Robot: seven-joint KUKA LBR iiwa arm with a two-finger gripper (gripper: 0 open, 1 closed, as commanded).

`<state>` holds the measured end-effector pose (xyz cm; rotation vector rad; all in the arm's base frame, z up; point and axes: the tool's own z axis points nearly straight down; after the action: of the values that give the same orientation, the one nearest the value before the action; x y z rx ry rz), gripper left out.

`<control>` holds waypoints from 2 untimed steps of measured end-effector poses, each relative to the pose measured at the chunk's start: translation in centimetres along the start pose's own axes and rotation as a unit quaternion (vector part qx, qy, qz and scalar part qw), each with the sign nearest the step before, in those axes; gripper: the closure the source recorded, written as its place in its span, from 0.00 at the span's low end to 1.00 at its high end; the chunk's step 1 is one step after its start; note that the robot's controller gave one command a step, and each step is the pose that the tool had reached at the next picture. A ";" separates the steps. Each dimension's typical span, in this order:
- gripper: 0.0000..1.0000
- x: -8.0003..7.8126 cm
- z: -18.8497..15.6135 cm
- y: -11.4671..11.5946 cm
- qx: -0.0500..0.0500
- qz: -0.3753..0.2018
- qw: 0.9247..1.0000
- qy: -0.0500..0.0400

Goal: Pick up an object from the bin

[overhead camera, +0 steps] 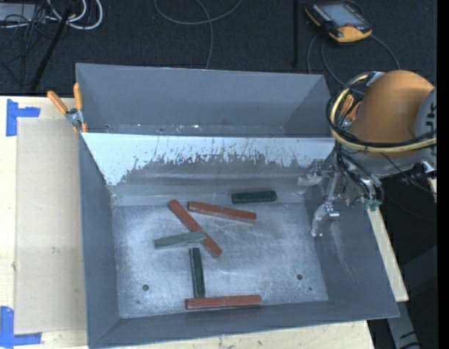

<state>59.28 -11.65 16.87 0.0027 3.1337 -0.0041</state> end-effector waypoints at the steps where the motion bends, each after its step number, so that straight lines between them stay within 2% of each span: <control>1: 0.00 -0.3 6.2 1.1 -0.003 0.000 1.000 0.002; 2: 0.00 -0.3 8.6 2.8 -0.002 0.028 1.000 0.010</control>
Offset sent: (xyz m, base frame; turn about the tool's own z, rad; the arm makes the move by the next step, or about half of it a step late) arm 0.0151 0.0591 -0.0393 0.1117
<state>59.65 -8.92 8.23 0.0909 3.1517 0.0019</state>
